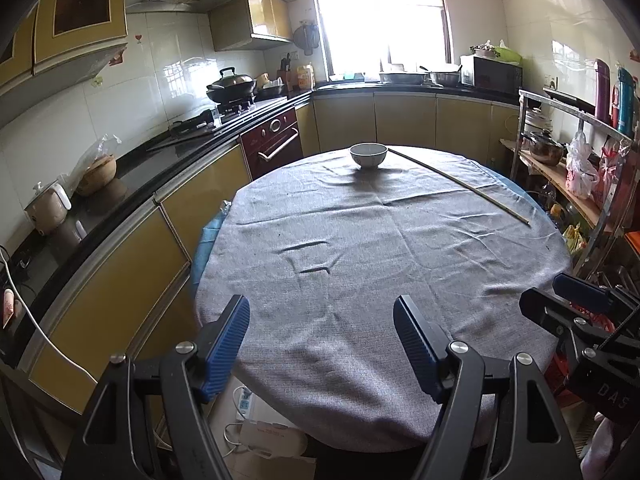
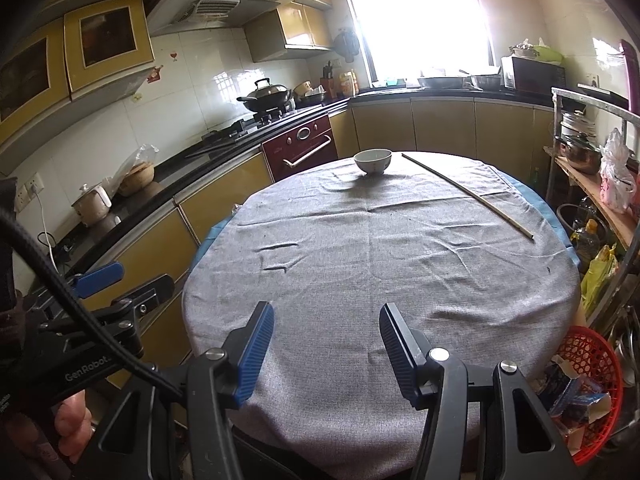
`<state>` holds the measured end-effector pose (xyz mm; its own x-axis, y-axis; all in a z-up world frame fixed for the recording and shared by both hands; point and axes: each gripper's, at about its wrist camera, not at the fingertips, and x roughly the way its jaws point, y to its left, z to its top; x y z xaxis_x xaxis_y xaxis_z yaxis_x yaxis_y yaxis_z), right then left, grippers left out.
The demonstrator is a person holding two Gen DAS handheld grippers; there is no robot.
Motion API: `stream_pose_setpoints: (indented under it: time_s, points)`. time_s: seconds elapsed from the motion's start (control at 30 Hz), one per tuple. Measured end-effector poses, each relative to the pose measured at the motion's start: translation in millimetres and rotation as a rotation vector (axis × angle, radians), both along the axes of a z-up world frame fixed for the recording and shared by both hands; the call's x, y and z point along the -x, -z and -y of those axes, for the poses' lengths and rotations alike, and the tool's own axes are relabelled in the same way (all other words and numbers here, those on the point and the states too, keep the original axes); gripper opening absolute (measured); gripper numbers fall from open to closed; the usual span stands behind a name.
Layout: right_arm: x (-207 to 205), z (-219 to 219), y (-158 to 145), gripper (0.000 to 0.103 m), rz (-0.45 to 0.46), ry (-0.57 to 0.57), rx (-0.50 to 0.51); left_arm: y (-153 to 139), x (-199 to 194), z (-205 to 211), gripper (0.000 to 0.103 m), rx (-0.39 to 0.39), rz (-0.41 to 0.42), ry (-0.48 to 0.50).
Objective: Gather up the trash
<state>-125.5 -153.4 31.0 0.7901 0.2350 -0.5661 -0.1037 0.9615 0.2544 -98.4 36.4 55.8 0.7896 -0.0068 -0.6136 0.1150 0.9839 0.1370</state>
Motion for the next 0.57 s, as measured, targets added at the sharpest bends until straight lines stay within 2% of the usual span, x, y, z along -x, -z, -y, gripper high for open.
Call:
stream_pose_setpoints:
  time_s: [0.4,0.5,0.57]
  points:
    - [-37,7,5,0.059,-0.033,0.011,0.006,7,-40,2,0.075,-0.003,-0.039,-0.009]
    - [-54,12,15,0.06,-0.057,0.023,0.015,17,-60,2,0.075,-0.003,-0.056,-0.011]
    - [-68,21,28,0.064,-0.067,0.05,0.026,30,-80,1,0.075,0.005,-0.091,-0.017]
